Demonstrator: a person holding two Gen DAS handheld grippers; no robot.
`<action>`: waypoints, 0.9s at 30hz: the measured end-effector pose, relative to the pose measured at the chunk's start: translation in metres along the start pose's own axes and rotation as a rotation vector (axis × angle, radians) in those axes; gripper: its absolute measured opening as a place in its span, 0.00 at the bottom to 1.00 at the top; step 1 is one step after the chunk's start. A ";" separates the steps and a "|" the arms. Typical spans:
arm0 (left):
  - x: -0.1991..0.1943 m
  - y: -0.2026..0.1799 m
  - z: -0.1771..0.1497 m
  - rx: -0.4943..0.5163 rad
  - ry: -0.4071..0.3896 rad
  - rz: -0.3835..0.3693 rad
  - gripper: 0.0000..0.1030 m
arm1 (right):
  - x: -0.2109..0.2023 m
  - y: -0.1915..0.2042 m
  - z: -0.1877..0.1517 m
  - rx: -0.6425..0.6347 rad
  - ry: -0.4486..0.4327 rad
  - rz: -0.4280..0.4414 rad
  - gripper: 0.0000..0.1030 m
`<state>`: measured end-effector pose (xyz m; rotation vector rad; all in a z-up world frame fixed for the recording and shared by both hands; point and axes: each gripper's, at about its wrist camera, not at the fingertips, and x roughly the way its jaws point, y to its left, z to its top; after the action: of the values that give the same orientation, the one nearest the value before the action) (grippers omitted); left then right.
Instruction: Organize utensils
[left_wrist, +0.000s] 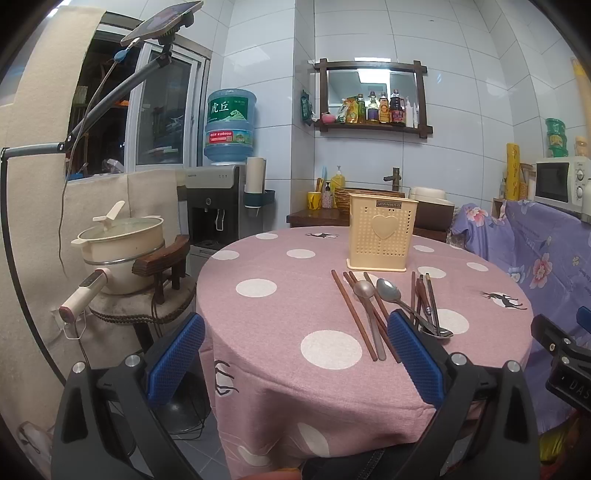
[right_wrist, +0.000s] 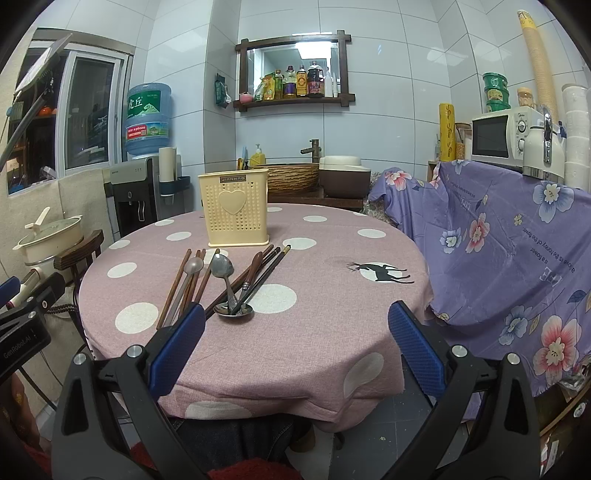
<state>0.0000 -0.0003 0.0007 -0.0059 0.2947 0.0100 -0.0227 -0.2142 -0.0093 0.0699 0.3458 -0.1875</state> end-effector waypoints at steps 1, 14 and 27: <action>0.000 -0.001 0.000 0.001 0.001 0.000 0.96 | 0.000 0.000 0.000 0.000 0.000 0.000 0.95; -0.001 0.000 0.000 0.002 0.007 0.004 0.96 | -0.001 -0.001 0.000 -0.001 0.001 0.000 0.95; 0.000 0.003 -0.001 0.001 0.009 0.003 0.96 | -0.001 0.000 0.000 -0.002 0.001 0.000 0.95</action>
<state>-0.0002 0.0024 -0.0001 -0.0046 0.3036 0.0130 -0.0231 -0.2140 -0.0090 0.0684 0.3471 -0.1872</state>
